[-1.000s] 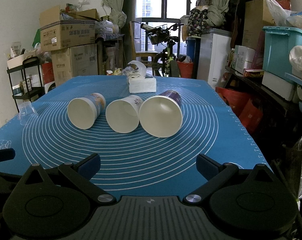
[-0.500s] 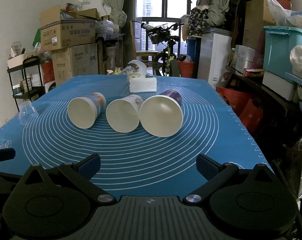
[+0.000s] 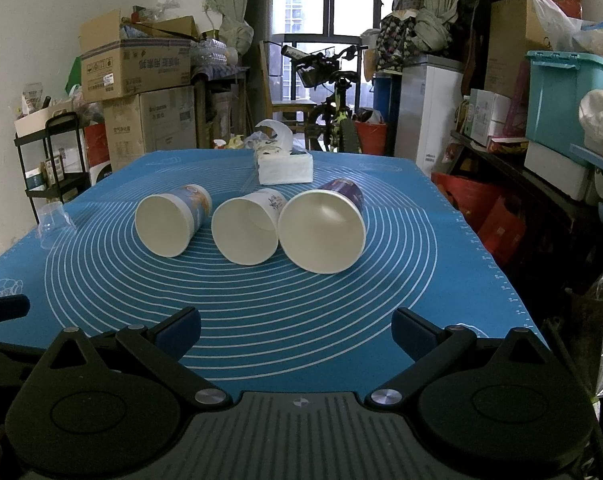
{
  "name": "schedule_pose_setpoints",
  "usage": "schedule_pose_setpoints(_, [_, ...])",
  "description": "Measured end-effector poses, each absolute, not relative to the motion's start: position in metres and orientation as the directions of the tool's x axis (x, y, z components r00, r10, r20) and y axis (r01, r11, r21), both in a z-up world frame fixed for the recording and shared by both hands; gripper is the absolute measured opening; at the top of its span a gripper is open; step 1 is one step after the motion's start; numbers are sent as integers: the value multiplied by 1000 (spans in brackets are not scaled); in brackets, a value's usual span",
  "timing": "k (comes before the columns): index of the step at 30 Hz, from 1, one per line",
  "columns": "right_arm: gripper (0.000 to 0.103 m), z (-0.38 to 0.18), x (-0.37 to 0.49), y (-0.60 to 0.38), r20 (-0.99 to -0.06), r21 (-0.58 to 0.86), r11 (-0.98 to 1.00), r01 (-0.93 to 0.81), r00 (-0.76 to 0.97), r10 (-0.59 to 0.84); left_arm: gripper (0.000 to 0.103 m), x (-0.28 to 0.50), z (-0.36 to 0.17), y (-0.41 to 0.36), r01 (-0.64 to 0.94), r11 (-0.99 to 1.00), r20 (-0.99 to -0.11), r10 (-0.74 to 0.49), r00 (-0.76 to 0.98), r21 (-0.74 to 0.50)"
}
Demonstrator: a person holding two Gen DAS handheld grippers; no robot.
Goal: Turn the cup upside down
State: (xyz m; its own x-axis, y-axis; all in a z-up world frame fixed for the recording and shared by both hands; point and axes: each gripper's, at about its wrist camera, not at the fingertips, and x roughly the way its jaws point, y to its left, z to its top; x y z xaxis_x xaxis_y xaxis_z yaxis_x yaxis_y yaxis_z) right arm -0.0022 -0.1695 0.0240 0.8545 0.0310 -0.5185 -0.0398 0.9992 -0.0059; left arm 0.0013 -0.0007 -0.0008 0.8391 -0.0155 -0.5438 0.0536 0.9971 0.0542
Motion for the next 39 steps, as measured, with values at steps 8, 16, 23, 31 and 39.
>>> schedule_pose_setpoints(8, [101, 24, -2, -170, -519, -6, 999, -40, 854, 31, 103, 1, -1, 0, 53, 997, -543, -14, 839, 55])
schedule_pose_setpoints(16, [101, 24, -2, -170, -520, -6, 999, -40, 854, 31, 103, 1, -1, 0, 53, 997, -544, -14, 839, 56])
schedule_pose_setpoints(23, [101, 24, -1, -170, -529, 3, 999, -38, 848, 33, 103, 1, 1, 3, 58, 997, -549, -21, 836, 51])
schedule_pose_setpoints(31, [101, 26, 13, -179, -535, 32, 998, -47, 843, 56, 103, 15, 15, 3, 44, 997, -546, -5, 838, 59])
schedule_pose_setpoints(39, [101, 58, 35, -188, -485, 24, 998, -61, 872, 65, 103, 63, 45, -8, 36, 996, -506, 12, 862, 86])
